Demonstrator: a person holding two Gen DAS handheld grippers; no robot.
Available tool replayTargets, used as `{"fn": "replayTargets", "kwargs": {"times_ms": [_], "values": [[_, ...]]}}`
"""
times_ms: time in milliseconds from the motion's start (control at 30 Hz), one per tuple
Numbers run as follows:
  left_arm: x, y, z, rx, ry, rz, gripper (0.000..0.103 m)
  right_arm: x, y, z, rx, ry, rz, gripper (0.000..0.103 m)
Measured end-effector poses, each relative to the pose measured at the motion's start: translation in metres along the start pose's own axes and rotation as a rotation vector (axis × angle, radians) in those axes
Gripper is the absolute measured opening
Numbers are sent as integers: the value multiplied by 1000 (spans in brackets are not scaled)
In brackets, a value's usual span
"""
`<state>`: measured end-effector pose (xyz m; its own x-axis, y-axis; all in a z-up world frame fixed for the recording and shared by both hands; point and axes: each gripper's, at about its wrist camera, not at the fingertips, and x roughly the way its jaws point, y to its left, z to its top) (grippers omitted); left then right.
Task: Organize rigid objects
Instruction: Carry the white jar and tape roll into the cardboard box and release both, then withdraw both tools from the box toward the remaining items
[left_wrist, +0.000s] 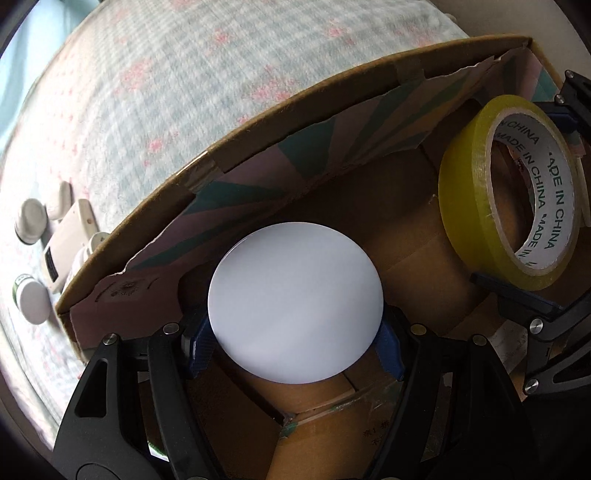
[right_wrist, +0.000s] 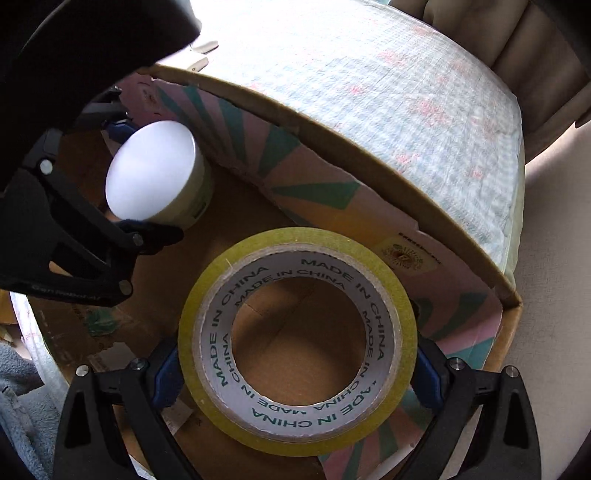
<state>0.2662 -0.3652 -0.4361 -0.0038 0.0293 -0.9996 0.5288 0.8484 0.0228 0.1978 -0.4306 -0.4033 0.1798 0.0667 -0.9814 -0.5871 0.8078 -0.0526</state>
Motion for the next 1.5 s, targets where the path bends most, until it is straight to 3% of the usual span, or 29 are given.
{"fn": "replayTargets", "kwargs": {"times_ms": [67,100,167,300,500,900,1067,1300,1500], "values": [[-1,2,-1,-13,1,2,73,-4,-3,0,14,-12,21,97],[-5,2,-2,-18,-18,10,96,-6,-3,0,23,-22,24,98],[-16,3,-3,-21,-64,10,103,-7,-4,-1,32,-21,6,98],[-22,3,-4,0,-74,17,103,-11,2,-10,4,-29,34,98],[-22,4,-9,-5,-71,2,103,-34,12,-18,-23,-139,7,103],[-53,7,-17,-5,-114,0,103,-52,21,-2,6,-104,-27,103],[-96,2,-21,-30,-158,2,103,-78,15,-7,75,-120,-45,103],[-165,16,-75,-90,-255,17,103,-128,26,-11,102,-169,-47,103],[-213,43,-128,-211,-340,38,103,-165,45,3,96,-242,-39,103]]}}
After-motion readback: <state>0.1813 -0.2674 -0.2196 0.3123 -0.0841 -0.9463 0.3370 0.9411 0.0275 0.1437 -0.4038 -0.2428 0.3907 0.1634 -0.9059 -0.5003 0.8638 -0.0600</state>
